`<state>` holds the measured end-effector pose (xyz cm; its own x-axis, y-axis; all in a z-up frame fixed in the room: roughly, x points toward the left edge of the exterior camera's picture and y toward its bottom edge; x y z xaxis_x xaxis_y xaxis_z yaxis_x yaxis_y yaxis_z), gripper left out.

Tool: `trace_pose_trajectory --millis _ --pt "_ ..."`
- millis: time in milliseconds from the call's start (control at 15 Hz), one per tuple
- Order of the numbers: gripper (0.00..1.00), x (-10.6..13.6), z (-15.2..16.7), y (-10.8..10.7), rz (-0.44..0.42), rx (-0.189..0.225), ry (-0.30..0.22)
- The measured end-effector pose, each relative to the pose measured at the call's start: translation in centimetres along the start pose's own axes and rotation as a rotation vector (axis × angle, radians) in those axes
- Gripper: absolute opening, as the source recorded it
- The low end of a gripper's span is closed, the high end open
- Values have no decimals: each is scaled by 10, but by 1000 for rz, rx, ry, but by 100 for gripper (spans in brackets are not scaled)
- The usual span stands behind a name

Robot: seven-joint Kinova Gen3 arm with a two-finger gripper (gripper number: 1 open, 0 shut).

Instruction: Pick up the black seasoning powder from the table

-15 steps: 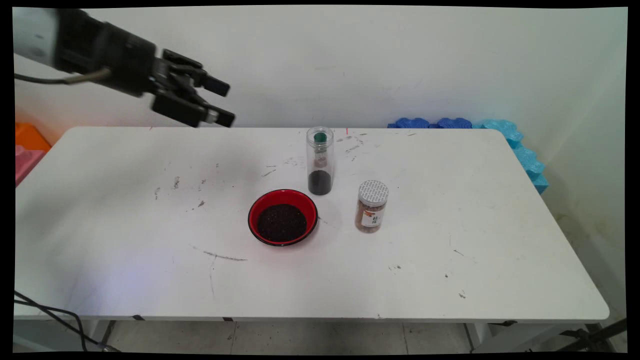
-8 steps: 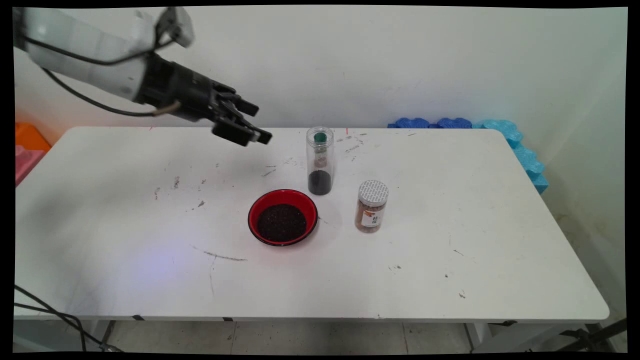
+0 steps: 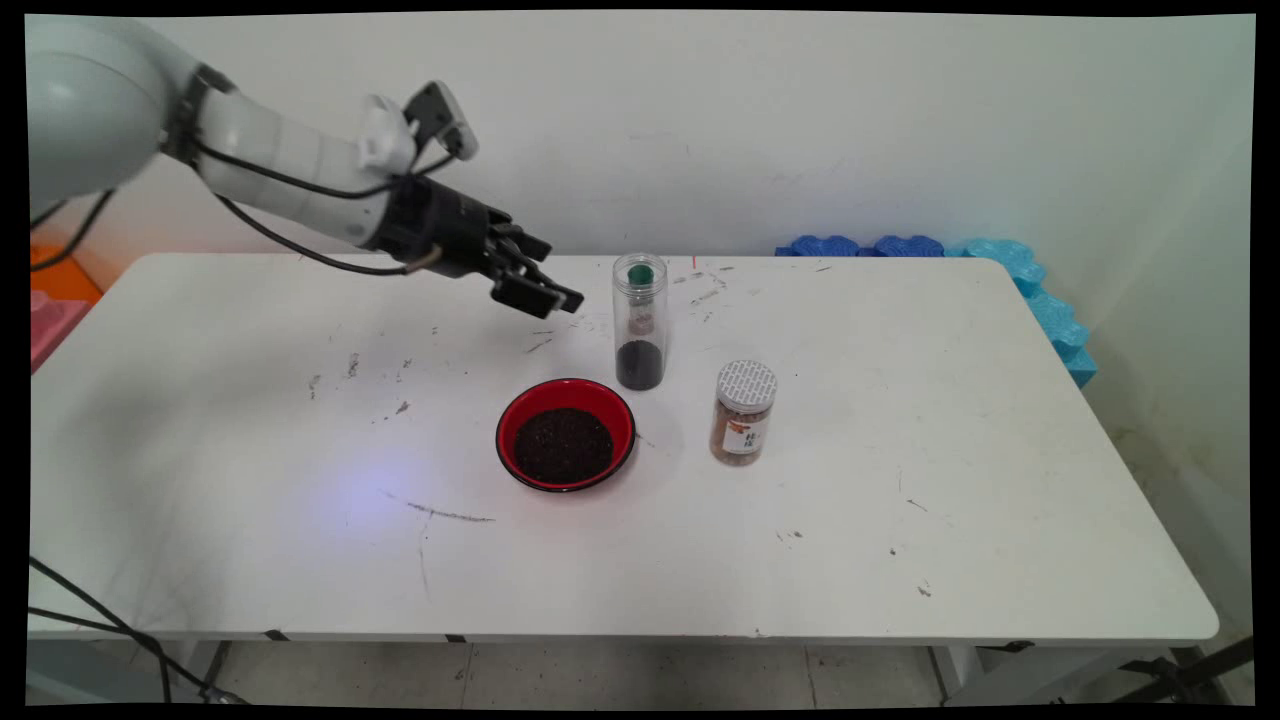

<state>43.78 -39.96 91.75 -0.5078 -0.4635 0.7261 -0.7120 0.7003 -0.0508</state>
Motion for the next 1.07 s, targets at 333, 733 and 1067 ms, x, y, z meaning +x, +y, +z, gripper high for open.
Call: trace_pose_trajectory --millis 333,733,1067 --pt "100 -4 42 -6 5 19 -7" --pt "100 -4 71 -8 8 22 -4" --pt "100 -4 93 -9 16 17 3"
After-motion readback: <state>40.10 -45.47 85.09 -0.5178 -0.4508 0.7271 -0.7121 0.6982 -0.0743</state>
